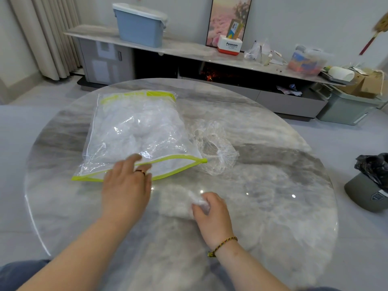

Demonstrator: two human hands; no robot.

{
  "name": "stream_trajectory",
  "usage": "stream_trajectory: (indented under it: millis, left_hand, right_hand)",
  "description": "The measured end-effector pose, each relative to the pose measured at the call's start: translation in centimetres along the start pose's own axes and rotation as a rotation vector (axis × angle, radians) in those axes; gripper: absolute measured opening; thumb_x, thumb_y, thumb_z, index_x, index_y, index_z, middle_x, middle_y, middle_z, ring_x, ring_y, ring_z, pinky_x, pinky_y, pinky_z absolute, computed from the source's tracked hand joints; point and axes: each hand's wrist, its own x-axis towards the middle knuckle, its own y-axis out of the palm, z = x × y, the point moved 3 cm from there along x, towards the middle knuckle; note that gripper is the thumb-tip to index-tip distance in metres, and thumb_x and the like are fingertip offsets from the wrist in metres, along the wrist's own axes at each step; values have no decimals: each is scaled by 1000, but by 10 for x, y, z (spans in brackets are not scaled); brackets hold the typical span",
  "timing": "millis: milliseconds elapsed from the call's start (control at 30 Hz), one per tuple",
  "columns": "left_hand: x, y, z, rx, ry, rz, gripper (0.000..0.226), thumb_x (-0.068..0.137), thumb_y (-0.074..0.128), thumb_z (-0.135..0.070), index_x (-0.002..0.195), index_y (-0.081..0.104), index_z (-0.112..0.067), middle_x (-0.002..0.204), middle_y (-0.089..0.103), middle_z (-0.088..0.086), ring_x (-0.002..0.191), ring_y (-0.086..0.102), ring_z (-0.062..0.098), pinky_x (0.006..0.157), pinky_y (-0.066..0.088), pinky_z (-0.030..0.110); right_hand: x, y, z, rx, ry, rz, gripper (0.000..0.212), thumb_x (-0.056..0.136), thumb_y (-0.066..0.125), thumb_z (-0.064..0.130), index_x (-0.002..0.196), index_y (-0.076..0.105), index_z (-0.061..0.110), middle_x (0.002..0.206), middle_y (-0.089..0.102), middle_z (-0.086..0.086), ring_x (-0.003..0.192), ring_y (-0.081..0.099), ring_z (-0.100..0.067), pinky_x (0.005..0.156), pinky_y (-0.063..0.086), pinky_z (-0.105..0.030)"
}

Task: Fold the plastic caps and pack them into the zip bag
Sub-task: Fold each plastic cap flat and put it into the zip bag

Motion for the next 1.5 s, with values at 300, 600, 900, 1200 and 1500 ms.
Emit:
stream_trajectory:
  millis: [300, 600, 900, 1200, 1500]
  left_hand:
    - [12, -6, 35, 232, -241, 316, 55, 97, 36, -29, 148, 14, -25, 156, -2, -1, 143, -8, 18, 104, -15, 35]
    - [26, -12, 58, -233, -241, -96, 15, 78, 61, -7, 84, 75, -4, 96, 71, 14, 92, 65, 37, 81, 46, 50]
    - [26, -18, 58, -393, -313, -116, 25, 80, 54, -17, 91, 75, -8, 104, 69, 10, 99, 62, 33, 86, 42, 43]
    - [27, -4, 65, -396, -417, 10, 23, 84, 59, 1, 99, 73, -9, 118, 64, 4, 114, 53, 28, 90, 39, 36]
    - [26, 4, 63, -270, -367, 93, 35, 79, 52, 14, 105, 69, -1, 116, 64, 16, 111, 56, 36, 96, 39, 41]
  right_hand:
    - [26, 35, 36, 489, 162, 57, 34, 86, 50, -3, 62, 37, 16, 57, 38, 4, 36, 40, 4, 41, 31, -8]
    - [45, 59, 51, 319, 53, 154, 36, 86, 54, 5, 62, 35, 24, 61, 36, 8, 55, 35, -3, 52, 32, -11]
    - [112, 104, 119, 372, 116, 93, 23, 89, 53, 17, 111, 51, 10, 97, 53, -4, 92, 50, -21, 83, 40, -27]
    - [130, 110, 112, 350, 352, 16, 27, 89, 52, 16, 100, 27, 16, 96, 47, -4, 81, 49, -19, 79, 44, -26]
    - [84, 92, 79, 506, 69, 198, 30, 90, 39, -9, 101, 54, 14, 90, 51, 15, 81, 50, 6, 67, 39, 1]
